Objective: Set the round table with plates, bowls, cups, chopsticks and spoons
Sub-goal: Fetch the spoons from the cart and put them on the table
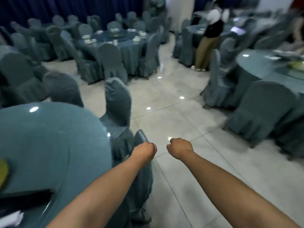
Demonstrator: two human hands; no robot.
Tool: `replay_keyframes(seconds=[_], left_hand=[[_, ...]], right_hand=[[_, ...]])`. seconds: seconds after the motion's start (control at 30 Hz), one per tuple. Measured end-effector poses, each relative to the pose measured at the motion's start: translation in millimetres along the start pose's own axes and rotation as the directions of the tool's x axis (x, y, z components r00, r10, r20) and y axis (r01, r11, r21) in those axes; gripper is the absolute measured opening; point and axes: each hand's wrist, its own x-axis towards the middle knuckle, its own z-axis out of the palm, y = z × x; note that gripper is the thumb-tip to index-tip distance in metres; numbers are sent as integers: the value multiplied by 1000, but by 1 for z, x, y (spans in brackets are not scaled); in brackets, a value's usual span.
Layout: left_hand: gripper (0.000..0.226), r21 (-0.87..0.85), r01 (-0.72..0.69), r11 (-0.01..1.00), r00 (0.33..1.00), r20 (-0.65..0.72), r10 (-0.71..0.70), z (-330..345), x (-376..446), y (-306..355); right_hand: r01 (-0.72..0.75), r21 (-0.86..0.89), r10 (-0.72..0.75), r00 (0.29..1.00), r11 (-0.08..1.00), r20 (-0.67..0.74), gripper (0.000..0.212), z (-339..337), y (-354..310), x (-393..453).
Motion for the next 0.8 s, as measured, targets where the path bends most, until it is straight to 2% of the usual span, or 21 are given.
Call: replay_keyframes(seconds=[0.1, 0.2, 0.37, 0.47, 0.6, 0.67, 0.8], left_hand=[[22, 91, -150, 984, 988, 50, 146, -7, 23, 59], [22, 124, -297, 947, 954, 79, 289, -6, 46, 113], [25, 232, -536, 812, 844, 176, 507, 2, 68, 201], [17, 204, -687, 697, 726, 206, 656, 9, 62, 256], [16, 132, -851, 509, 526, 206, 825, 34, 40, 317], [19, 101, -911, 401, 413, 214, 885, 49, 21, 347], [24, 82, -972, 221, 235, 272, 933, 83, -24, 392]], right_hand=[[-174, 56, 174, 985, 983, 2, 28, -8, 65, -18], [-365, 90, 367, 930, 927, 4, 20, -13, 128, -50], [-633, 161, 644, 764, 757, -25, 22, -11, 204, -122], [-766, 208, 784, 621, 608, -4, 24, -3, 232, -177], [-876, 261, 898, 435, 406, 65, 26, 15, 245, -251], [-917, 273, 938, 330, 290, 109, 27, 26, 249, -288], [-964, 239, 955, 178, 120, 239, 30, 42, 256, -352]])
